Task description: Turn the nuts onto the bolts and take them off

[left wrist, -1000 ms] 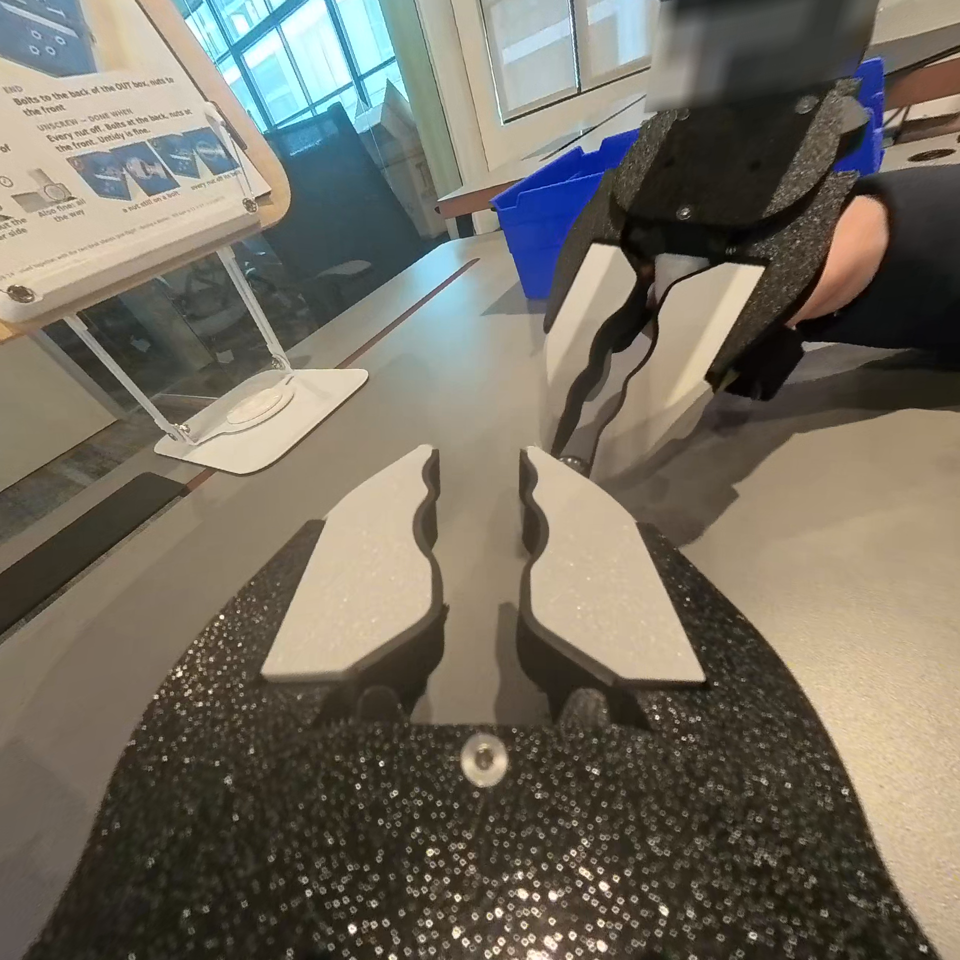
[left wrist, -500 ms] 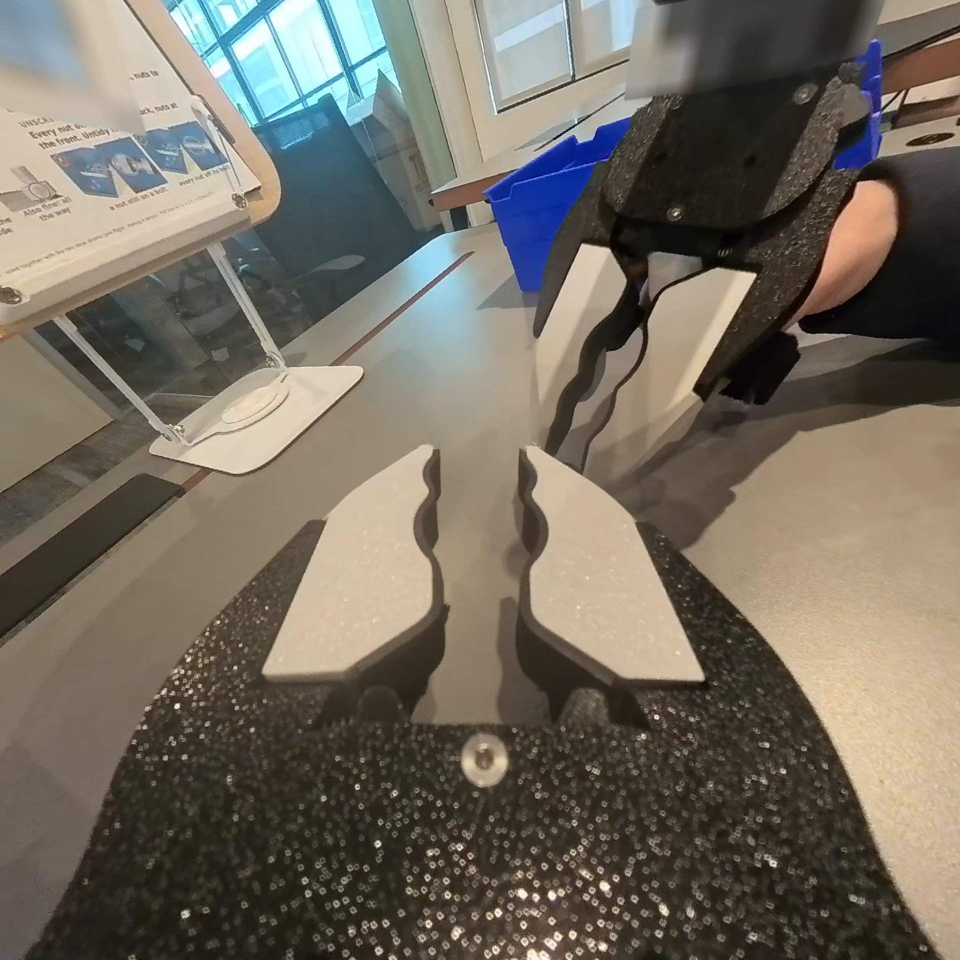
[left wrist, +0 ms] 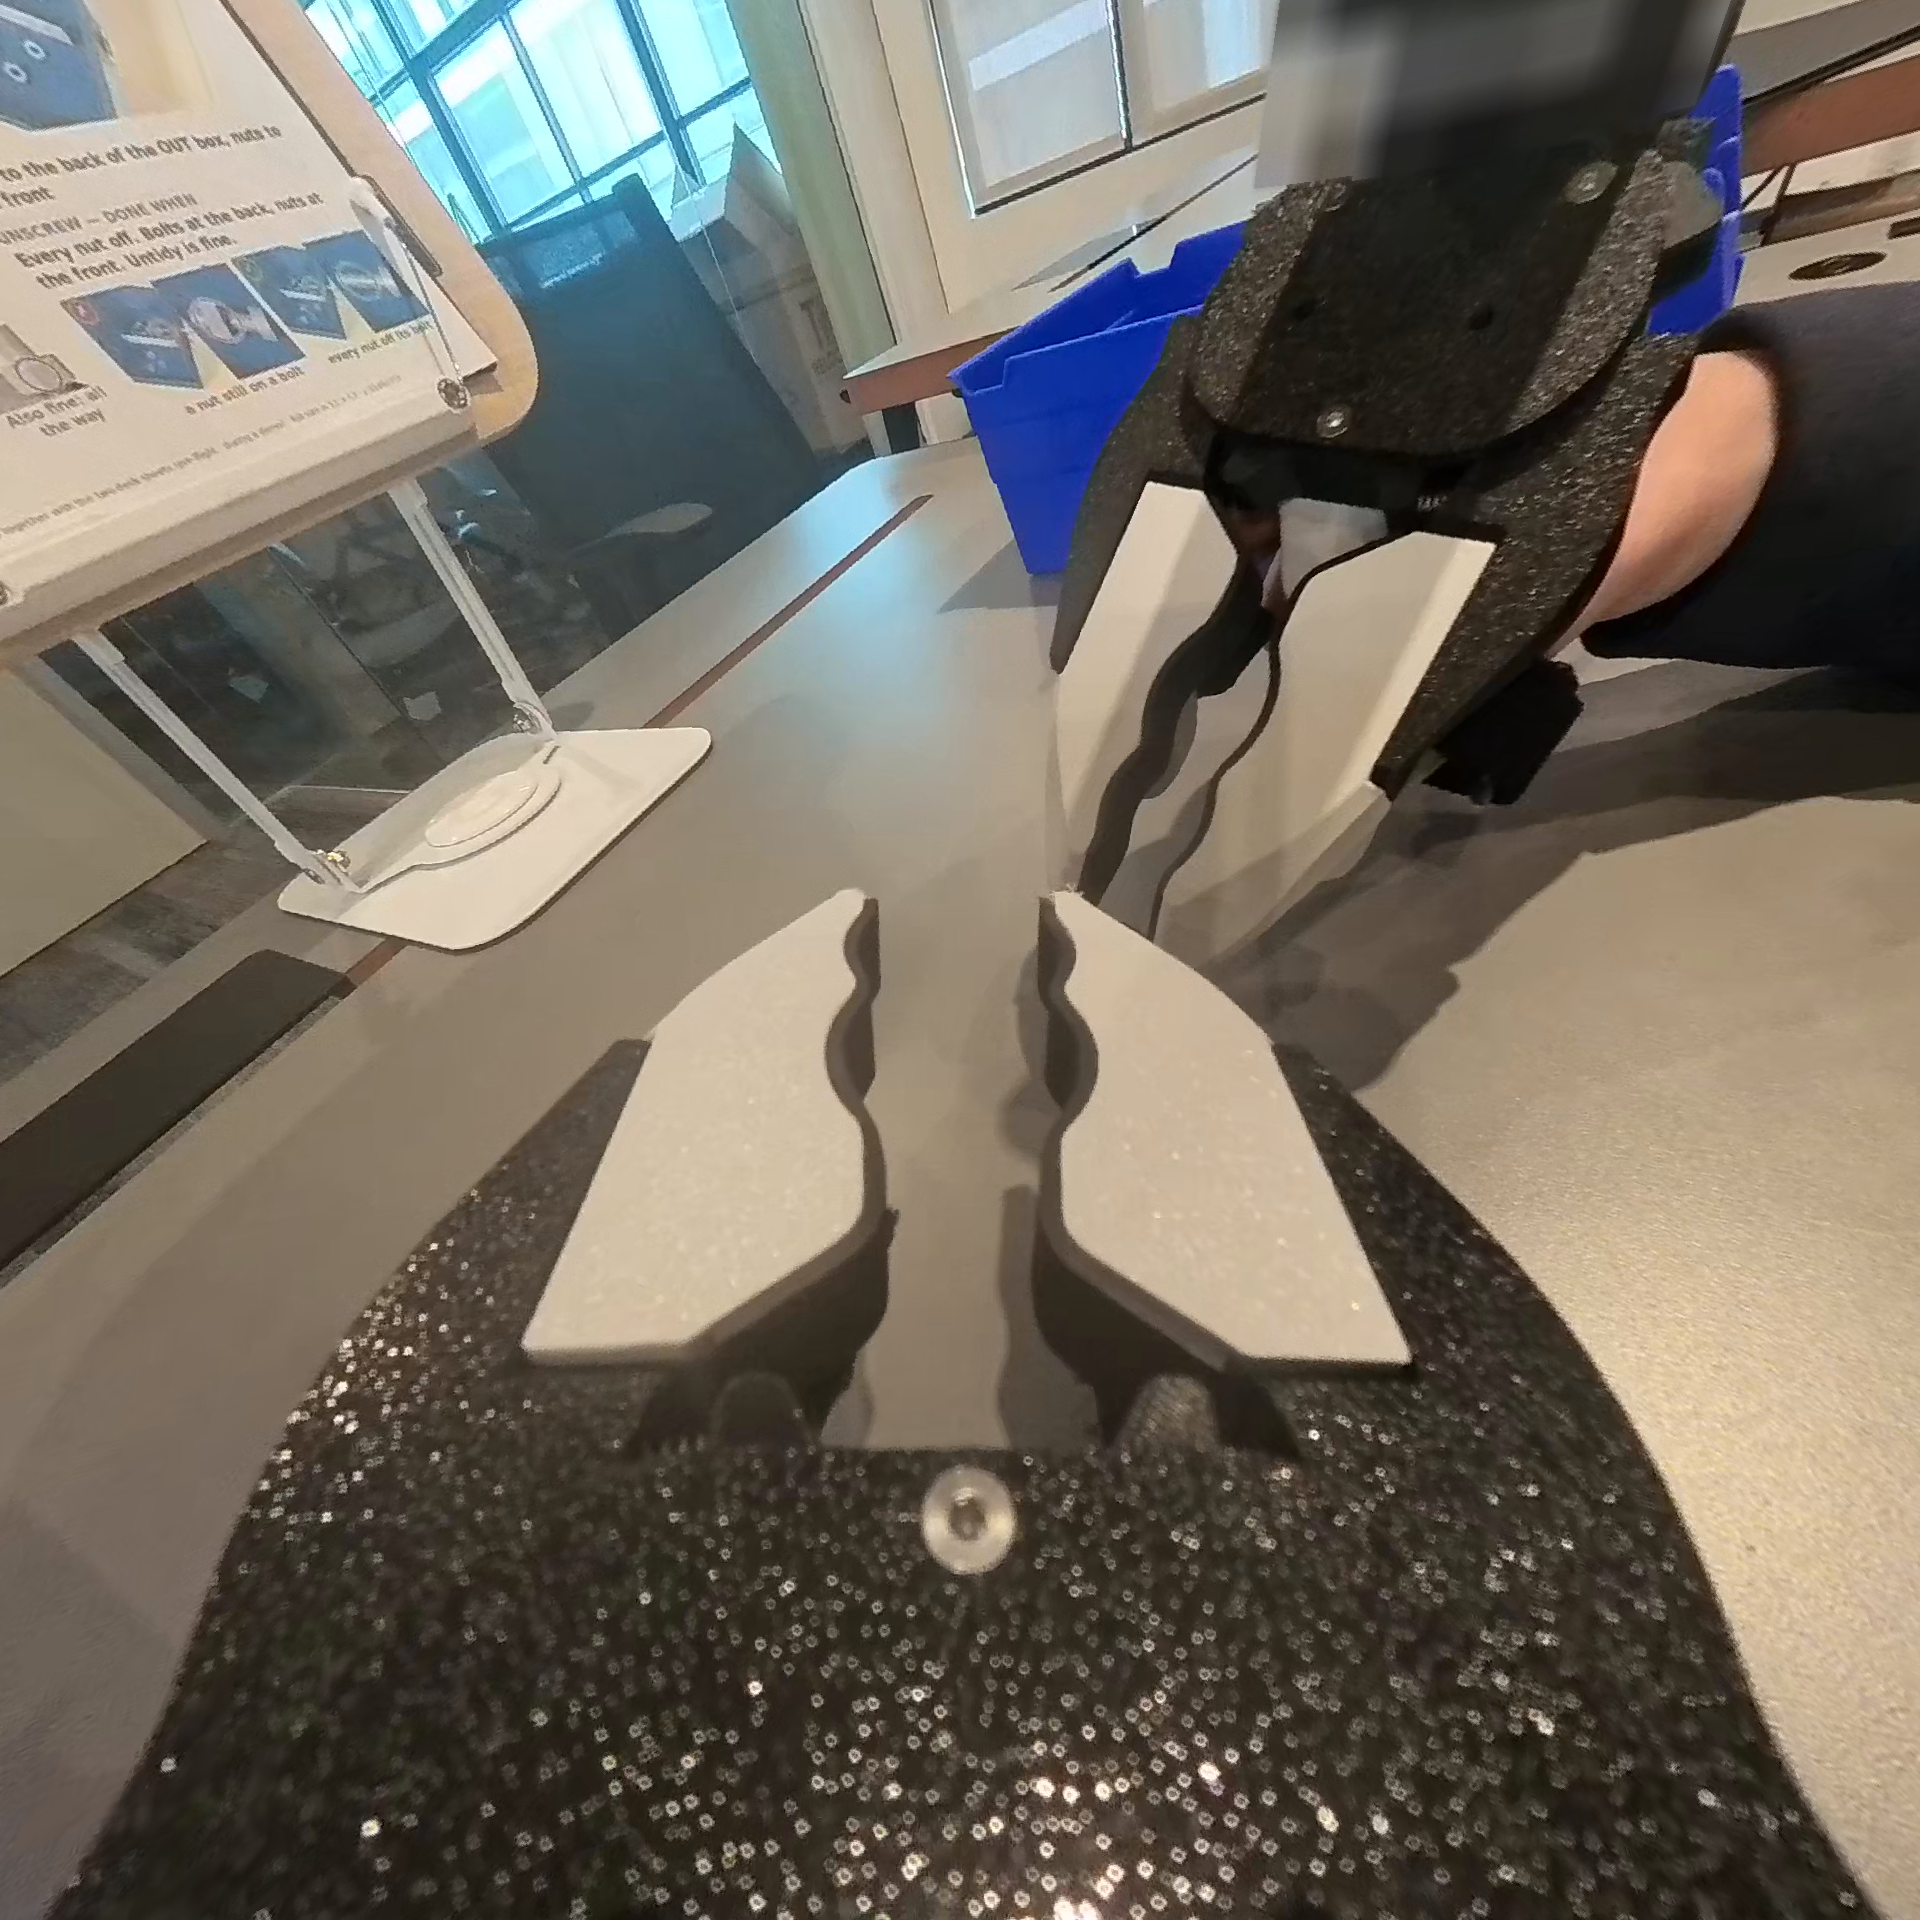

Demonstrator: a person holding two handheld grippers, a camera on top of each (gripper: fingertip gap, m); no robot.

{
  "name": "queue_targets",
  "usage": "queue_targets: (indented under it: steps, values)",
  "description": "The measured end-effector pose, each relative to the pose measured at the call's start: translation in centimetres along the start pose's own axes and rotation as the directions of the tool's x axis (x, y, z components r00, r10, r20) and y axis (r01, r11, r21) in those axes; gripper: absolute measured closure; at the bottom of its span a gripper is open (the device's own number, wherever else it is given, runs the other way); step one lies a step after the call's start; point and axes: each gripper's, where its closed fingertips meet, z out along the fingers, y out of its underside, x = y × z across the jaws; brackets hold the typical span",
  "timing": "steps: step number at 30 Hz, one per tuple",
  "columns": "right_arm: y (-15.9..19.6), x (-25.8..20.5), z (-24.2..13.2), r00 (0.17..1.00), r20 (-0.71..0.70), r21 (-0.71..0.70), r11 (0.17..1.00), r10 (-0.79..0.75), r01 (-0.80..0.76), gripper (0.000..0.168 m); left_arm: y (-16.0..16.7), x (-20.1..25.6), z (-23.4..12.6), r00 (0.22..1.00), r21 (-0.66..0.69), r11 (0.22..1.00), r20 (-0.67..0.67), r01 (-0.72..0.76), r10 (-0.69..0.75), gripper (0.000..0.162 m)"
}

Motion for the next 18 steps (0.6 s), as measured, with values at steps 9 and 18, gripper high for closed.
queue_targets:
  steps: [9,18]
  values:
    - [-0.1,-0.1,-0.1,1.0,0.017,0.015,1.0,0.008,-0.008,0.147,0.2,0.1,0.1,1.0,-0.014,1.0,-0.015,0.005,-0.006,0.13]
    - [-0.4,0.1,-0.9,0.999,0.037,0.055,0.998,0.034,-0.036,0.145,2.8,2.0,0.4,0.971,-0.23,0.971,-0.211,0.059,-0.109,0.115]
